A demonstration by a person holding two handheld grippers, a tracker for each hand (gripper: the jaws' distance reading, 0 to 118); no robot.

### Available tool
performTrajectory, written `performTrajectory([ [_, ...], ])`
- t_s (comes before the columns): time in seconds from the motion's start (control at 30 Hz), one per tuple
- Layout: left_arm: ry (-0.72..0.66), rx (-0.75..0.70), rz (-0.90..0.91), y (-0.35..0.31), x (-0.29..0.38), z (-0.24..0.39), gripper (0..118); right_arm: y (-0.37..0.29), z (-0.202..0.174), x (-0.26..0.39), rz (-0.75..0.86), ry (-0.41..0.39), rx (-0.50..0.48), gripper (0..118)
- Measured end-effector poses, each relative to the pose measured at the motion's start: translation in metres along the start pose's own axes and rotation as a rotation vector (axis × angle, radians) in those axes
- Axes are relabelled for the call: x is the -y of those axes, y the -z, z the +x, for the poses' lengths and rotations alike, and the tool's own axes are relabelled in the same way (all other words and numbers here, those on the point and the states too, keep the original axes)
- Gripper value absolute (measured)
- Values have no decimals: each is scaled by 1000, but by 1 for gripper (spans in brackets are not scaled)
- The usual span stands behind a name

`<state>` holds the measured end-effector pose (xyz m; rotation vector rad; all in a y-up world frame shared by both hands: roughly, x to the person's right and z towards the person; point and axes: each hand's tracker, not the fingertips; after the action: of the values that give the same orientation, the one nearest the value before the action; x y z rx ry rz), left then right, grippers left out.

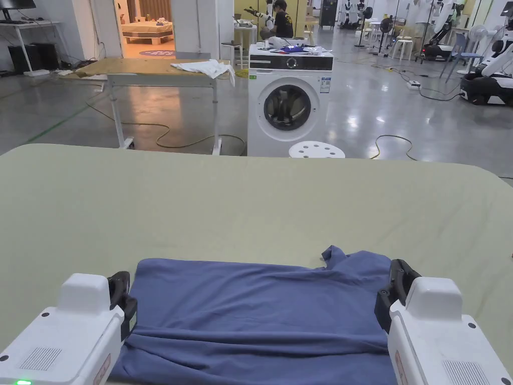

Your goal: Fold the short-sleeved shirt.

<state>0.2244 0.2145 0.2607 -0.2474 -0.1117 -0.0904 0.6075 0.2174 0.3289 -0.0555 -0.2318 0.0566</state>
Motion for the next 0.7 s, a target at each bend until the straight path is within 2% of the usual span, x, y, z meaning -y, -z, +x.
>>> performTrajectory([
  [0.07,-52,-2,-67,6,7,-16,0,0,-1,1,-14,1,-8,0],
  [0.23,-148,30,-378,49,32,-57,0,1,1,11,-66,-4,-19,0],
  [0.33,-152,45,-568,80,50,-69,0,3,3,18,-96,-8,-16,0],
  [0.4,-157,41,-627,95,60,-74,12,4,5,22,-117,-13,-11,0],
  [0.47,-171,48,-690,109,67,-75,43,5,7,26,-133,-15,-8,0],
  [0.53,-179,36,-733,120,73,-75,68,5,11,29,-150,-21,1,0],
  [0.63,-113,13,-834,133,84,-68,71,8,15,34,-190,-34,16,0],
  [0.7,-73,14,-787,128,84,-59,70,10,19,38,-217,-25,16,0],
])
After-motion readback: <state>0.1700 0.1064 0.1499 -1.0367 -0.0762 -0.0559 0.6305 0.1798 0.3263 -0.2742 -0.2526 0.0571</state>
